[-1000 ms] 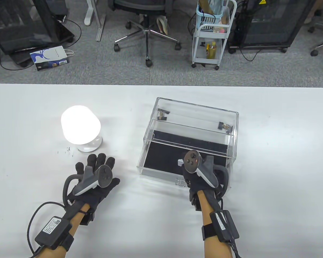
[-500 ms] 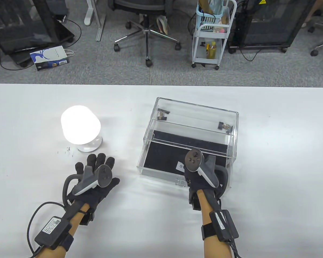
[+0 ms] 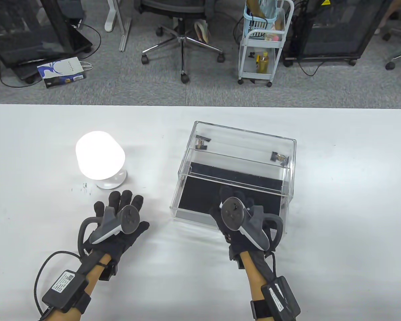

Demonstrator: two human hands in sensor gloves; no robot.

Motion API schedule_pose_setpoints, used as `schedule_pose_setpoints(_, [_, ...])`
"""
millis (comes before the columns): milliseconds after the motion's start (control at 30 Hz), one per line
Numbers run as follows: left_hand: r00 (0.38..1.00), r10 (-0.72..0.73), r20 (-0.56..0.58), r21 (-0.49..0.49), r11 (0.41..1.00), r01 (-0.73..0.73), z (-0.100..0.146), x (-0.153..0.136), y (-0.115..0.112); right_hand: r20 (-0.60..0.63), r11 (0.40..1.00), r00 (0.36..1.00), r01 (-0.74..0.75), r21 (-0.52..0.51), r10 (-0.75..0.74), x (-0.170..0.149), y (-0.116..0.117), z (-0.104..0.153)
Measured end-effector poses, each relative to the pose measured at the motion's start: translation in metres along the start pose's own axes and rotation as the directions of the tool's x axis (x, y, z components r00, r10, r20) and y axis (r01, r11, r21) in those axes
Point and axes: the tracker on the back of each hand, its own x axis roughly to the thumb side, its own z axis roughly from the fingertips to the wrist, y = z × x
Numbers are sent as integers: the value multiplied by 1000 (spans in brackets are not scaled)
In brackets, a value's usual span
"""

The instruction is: Take out the desk lamp remote control from the drawer and turn on the desk lamp

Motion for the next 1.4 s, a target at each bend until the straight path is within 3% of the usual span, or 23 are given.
schedule_pose_setpoints(67, [1000,2,-1,2,1000,-2,0,0,0,-30,997,997,-73,34,74,3,-1,1])
schedule_pose_setpoints(200, [1000,-7,-9,2,1000,7,1,-1,0,-70,950,979,-167,263,191,0,16,-1])
schedule_pose_setpoints(367, [1000,-8,-15,-5,1000,8,2,-1,-1,-112,905,960,-197,377,256,-6,49,-2])
schedule_pose_setpoints(567, [1000,-11,-15,-9,1000,11,1,-1,-1,-216,899,905,-283,335,365,2,79,0])
schedule_pose_setpoints(633, [1000,-10,-14,-11,1000,10,1,-1,-1,-236,901,888,-322,291,394,4,80,0])
schedule_pose_setpoints(833, [1000,-5,-13,-10,1000,5,0,-2,0,-252,914,908,-248,322,335,2,78,-9])
schedule_pose_setpoints(1167, [1000,24,-10,0,1000,-24,0,-4,4,-299,910,890,-239,338,345,-8,76,-59])
schedule_pose_setpoints(1400, [1000,16,10,-9,1000,-16,-2,4,2,-443,939,850,-158,304,286,-22,58,-91])
